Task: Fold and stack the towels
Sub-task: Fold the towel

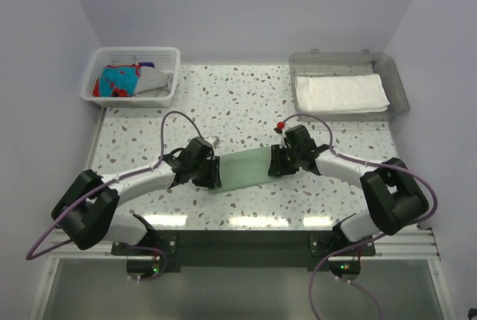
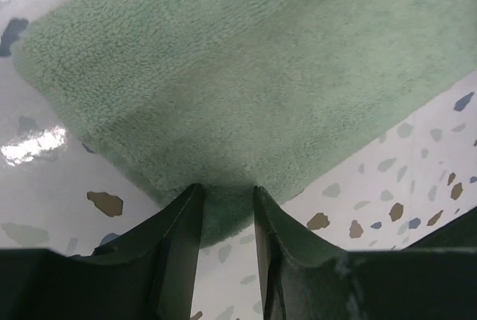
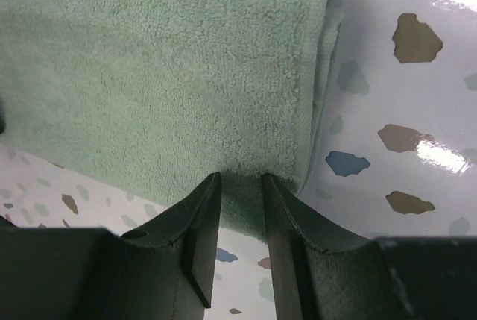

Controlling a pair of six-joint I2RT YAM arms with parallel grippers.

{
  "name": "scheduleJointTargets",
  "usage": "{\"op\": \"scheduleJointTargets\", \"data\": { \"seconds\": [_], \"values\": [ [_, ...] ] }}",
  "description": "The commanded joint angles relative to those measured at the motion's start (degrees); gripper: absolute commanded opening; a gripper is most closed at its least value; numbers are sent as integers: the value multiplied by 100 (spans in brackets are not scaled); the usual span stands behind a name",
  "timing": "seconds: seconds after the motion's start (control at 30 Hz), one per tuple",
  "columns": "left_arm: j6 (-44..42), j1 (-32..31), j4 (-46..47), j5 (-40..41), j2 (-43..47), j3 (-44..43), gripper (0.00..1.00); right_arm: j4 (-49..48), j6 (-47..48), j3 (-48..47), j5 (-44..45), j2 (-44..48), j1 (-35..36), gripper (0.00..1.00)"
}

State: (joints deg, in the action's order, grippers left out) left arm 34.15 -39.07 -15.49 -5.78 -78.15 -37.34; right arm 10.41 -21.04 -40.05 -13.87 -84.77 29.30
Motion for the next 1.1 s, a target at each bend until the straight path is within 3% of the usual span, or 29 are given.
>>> {"op": "scheduleJointTargets", "data": {
  "seconds": [0.0,0.1,0.23,0.37,0.47,0.77,0.93,1.07],
  "values": [
    [284,-48,134,209,115,323,38,-426,-199,243,358,13,14,34],
    [381,-48,29,340,387,648,36,-339,-182,323,516,145,14,35],
    [417,-48,-130,516,739,755,36,-102,-103,104,535,469,14,44],
    [434,-48,-262,621,977,387,50,4,-50,-265,228,742,23,47],
    [417,-48,-201,780,898,-26,53,-188,-93,-538,95,690,23,46],
    [180,101,511,1378,-419,-792,34,-1348,-454,-1022,244,-530,23,35],
    [206,391,704,1387,-1219,-564,24,-1849,-550,-750,499,-1243,-178,33],
    [285,444,898,1360,-1387,-178,23,-1982,-508,-469,534,-1384,-486,32]
  ]
}}
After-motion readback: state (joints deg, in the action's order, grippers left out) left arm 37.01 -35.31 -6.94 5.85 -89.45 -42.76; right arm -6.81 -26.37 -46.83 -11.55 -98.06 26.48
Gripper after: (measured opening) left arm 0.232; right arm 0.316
